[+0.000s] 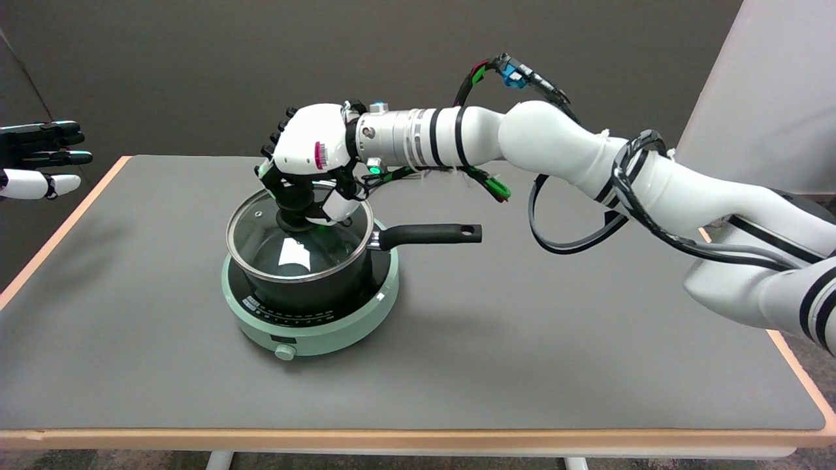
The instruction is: Pick up the pot lid.
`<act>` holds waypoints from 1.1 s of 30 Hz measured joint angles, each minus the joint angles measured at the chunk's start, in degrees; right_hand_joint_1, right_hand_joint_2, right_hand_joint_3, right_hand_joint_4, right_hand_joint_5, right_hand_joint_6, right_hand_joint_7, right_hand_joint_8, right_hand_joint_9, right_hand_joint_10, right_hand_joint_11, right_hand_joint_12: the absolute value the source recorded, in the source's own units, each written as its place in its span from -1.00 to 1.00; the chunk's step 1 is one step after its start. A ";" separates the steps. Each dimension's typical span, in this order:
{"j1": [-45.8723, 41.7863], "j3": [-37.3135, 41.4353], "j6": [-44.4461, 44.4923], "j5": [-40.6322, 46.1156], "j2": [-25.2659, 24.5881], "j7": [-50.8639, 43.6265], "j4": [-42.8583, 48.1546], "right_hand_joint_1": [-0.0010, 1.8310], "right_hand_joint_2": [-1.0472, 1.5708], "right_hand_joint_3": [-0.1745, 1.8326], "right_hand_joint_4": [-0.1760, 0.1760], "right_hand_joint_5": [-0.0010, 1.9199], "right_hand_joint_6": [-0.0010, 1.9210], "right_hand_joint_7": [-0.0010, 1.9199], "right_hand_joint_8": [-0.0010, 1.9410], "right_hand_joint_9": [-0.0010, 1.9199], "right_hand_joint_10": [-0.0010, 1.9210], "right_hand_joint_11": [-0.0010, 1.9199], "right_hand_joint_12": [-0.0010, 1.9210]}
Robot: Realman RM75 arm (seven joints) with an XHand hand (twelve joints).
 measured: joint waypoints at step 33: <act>2.84 -0.06 0.53 2.90 0.90 0.01 -0.85 0.32 0.56 -0.45 -0.26 -0.20 0.36 0.04 0.18 -0.06 0.43 -0.34 0.09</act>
